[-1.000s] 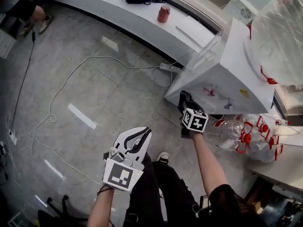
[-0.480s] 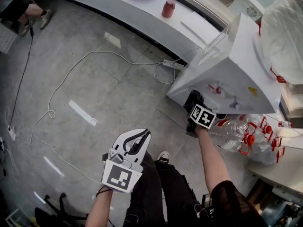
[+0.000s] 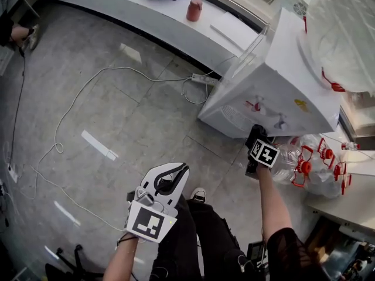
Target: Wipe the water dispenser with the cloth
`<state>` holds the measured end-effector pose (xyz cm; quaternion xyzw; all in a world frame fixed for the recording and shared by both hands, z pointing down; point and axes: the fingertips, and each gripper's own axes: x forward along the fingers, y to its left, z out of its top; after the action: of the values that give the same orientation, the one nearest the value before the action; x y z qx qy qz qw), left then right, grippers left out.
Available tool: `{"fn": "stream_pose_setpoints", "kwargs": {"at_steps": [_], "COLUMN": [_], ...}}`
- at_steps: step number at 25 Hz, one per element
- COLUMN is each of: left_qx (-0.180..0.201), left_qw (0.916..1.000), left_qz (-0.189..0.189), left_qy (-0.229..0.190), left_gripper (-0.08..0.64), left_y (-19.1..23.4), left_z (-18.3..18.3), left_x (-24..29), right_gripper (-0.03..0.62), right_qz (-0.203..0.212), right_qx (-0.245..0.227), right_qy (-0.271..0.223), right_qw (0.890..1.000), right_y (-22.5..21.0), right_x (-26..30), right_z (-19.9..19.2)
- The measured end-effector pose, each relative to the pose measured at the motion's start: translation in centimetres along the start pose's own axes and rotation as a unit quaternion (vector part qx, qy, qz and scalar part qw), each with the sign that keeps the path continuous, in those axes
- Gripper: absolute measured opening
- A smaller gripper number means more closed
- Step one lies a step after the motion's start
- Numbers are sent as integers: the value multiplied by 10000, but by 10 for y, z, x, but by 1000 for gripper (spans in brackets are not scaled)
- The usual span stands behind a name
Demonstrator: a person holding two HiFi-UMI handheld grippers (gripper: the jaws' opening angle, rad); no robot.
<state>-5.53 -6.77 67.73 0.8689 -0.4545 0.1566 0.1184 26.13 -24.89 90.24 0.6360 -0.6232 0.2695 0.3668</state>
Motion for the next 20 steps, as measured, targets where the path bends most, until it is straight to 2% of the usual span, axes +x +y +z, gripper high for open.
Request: {"fn": "stream_pose_setpoints", "kwargs": {"at_steps": [2, 4, 8, 10, 14, 18, 20], "left_qx": [21, 41, -17, -35, -36, -13, -24], "left_qw": [10000, 9999, 9999, 9999, 10000, 10000, 10000], "left_qz": [-11, -4, 58, 74, 46, 47, 83], "left_qy": [75, 134, 129, 97, 39, -16, -23], "left_gripper": [29, 29, 29, 29, 29, 29, 29], "left_y": [-1, -1, 1, 2, 0, 4, 8], "left_z": [-4, -7, -9, -8, -8, -11, -14], "left_x": [-2, -4, -4, 0, 7, 10, 11], "right_gripper": [106, 114, 109, 107, 107, 107, 107], "right_qz": [-144, -69, -49, 64, 476, 1082, 1347], "right_qx": [51, -23, -658, -725, -961, -1534, -1667], "right_qy": [-9, 45, -8, -130, -381, -540, -571], "right_qw": [9999, 10000, 9978, 9973, 9935, 9807, 9751], "right_y": [-22, -32, -27, -16, 28, 97, 131], "right_x": [-1, -2, -5, -6, -17, -20, -15], "right_z": [7, 11, 6, 0, -13, -17, -18]}}
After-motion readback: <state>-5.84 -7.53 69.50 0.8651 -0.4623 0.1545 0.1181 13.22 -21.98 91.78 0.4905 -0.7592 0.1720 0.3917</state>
